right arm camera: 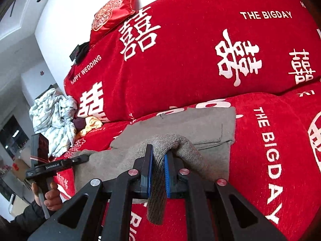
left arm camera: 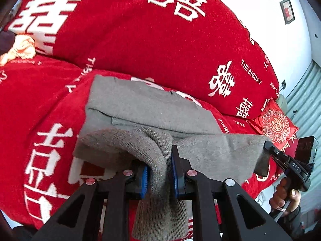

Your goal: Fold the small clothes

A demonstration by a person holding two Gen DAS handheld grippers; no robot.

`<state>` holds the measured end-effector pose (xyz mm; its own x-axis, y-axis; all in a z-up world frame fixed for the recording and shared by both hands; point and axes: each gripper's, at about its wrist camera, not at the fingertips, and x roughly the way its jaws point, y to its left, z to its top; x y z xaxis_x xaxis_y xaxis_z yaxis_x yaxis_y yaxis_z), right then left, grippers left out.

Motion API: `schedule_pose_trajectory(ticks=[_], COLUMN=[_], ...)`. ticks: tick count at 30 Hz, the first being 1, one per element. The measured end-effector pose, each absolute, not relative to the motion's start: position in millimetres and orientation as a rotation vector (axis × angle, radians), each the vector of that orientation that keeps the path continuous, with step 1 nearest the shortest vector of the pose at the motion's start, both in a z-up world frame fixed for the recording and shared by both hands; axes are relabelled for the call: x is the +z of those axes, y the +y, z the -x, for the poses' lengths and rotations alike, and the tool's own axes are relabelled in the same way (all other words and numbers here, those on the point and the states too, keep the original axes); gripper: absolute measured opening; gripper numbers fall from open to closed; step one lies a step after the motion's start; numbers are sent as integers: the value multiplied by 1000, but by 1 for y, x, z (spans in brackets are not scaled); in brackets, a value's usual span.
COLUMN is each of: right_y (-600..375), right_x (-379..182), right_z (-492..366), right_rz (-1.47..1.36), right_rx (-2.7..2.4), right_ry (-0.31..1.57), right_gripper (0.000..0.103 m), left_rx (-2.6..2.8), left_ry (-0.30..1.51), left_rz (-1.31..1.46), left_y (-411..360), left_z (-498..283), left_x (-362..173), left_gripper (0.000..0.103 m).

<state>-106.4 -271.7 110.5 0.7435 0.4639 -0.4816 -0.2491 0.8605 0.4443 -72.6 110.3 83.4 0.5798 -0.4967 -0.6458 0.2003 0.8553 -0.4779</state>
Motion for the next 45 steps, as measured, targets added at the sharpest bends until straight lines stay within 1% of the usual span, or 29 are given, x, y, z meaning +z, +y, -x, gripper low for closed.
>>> schedule_pose_trajectory(ticks=[4, 9, 10, 11, 13, 14, 15, 20, 21, 22, 24, 25, 29, 30, 31, 32, 34, 37, 45], right_y=[-273, -277, -276, -275, -273, -271, -269, -269, -270, -270, -270, -270, -266, -265, -264, -264, -264, -265, -266], right_x=[110, 109, 108, 105, 100, 95, 91, 77, 76, 76, 75, 75, 77, 77, 76, 75, 76, 78, 91], right_z=[102, 93, 91, 89, 86, 84, 83, 82, 82, 82, 81, 82, 83, 83, 83, 83, 83, 84, 79], right_rz=[-373, -384, -383, -381, -380, -371, -361, -346, -349, -350, -347, -342, -326, -324, -322, -321, -323, -315, -340], right_rx=[396, 389, 388, 387, 382, 376, 370, 348, 343, 341, 340, 339, 338, 339, 338, 336, 334, 336, 353], right_ry=[623, 632, 636, 642, 657, 670, 682, 721, 724, 725, 728, 728, 726, 726, 729, 731, 732, 725, 692], right_gripper=[11, 11, 11, 11, 11, 11, 11, 11, 11, 11, 11, 11, 11, 11, 11, 11, 11, 11, 11], left_rx=[-435, -436, -426, -412, -372, -347, -337, -374, -380, -395, -384, -369, -382, -388, -400, -406, -398, -387, -387], left_ry=[888, 860, 855, 861, 881, 872, 855, 890, 887, 896, 962, 952, 936, 936, 952, 975, 966, 932, 757], left_rz=[416, 440, 425, 409, 374, 359, 347, 329, 324, 323, 323, 328, 415, 431, 448, 466, 486, 480, 477], left_y=[110, 113, 112, 112, 110, 111, 112, 112, 111, 111, 110, 111, 117, 118, 118, 119, 123, 124, 140], left_z=[69, 69, 69, 70, 72, 77, 82, 93, 94, 94, 85, 84, 80, 77, 73, 70, 71, 79, 73], left_x=[74, 69, 66, 61, 47, 40, 34, 15, 13, 11, 0, -2, -3, -3, -5, -8, -6, 8, 86], left_gripper=[19, 19, 21, 29, 92, 98, 98, 97, 86, 63, 44, 42, 42, 34, 15, 15, 15, 15, 14])
